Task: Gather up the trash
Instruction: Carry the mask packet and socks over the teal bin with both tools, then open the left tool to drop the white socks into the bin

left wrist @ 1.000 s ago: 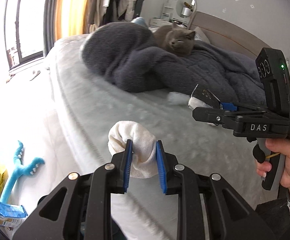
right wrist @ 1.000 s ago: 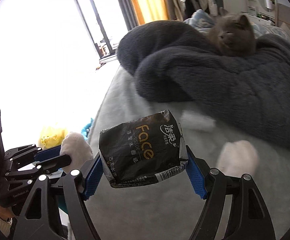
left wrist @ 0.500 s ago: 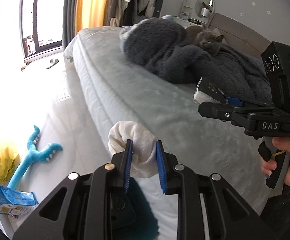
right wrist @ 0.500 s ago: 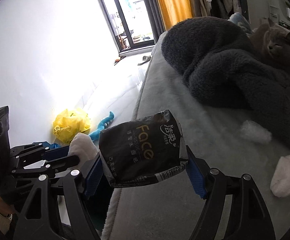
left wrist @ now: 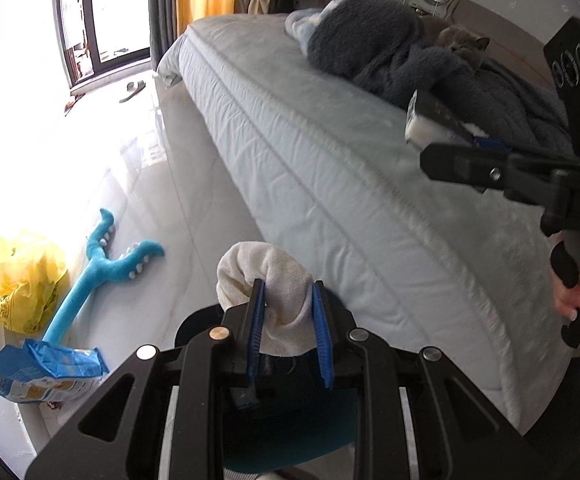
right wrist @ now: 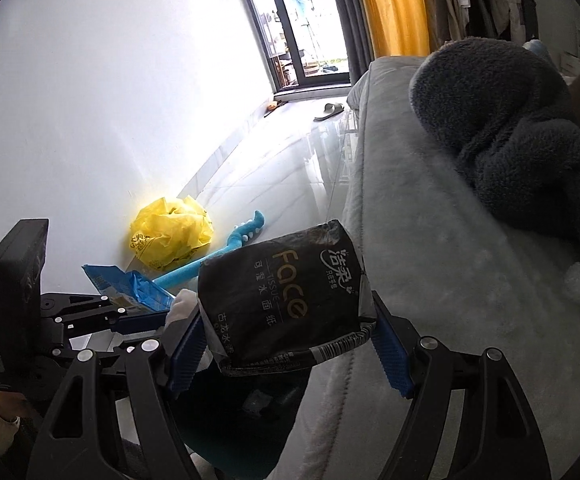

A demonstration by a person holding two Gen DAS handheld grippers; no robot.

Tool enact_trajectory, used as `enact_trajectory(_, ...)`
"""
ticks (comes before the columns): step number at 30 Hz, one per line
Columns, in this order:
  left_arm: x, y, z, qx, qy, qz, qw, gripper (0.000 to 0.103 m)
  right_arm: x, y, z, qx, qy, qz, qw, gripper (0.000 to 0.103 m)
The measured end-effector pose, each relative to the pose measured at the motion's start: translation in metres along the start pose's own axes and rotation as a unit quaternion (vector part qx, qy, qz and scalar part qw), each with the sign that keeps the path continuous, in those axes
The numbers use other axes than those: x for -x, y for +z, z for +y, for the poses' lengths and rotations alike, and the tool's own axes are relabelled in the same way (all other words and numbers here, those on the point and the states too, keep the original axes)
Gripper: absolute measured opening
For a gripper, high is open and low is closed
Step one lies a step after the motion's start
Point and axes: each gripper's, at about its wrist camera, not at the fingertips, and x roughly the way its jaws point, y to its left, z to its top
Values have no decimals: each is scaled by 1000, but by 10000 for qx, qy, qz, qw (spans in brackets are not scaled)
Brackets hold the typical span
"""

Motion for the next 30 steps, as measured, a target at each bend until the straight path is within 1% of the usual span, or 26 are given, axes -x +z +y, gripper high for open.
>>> enact_trajectory(5,-14,-17,15,33,48,453,9990,26,-17,-1,18,233,-26,135,9996,76)
enact_trajectory(11,-32,-39,30,89,40,984,9951,26,-33,-4,37,354,74,293,9989,76)
enact_trajectory(17,-39,-52,39,117,9,1304,9914,26,-46,-7,49,436,103,504,9977,76)
enact_trajectory(21,-39,-56,43,184,-67,1403,9899,32,-54,-10,53,474,99,665,9966,76)
enact_trajectory(22,-39,-56,44,192,-65,1409,9898,39,-61,-8,55,480,94,702,9963,76)
enact_trajectory(24,-37,-56,46,172,42,1370,9904,47,-67,-10,56,487,84,793,9956,76)
enact_trajectory(28,-33,-56,54,264,78,1290,9913,54,-79,-16,60,480,115,960,9942,76)
enact_trajectory(30,-30,-55,59,313,106,1222,9920,56,-86,-19,62,493,102,1056,9931,76)
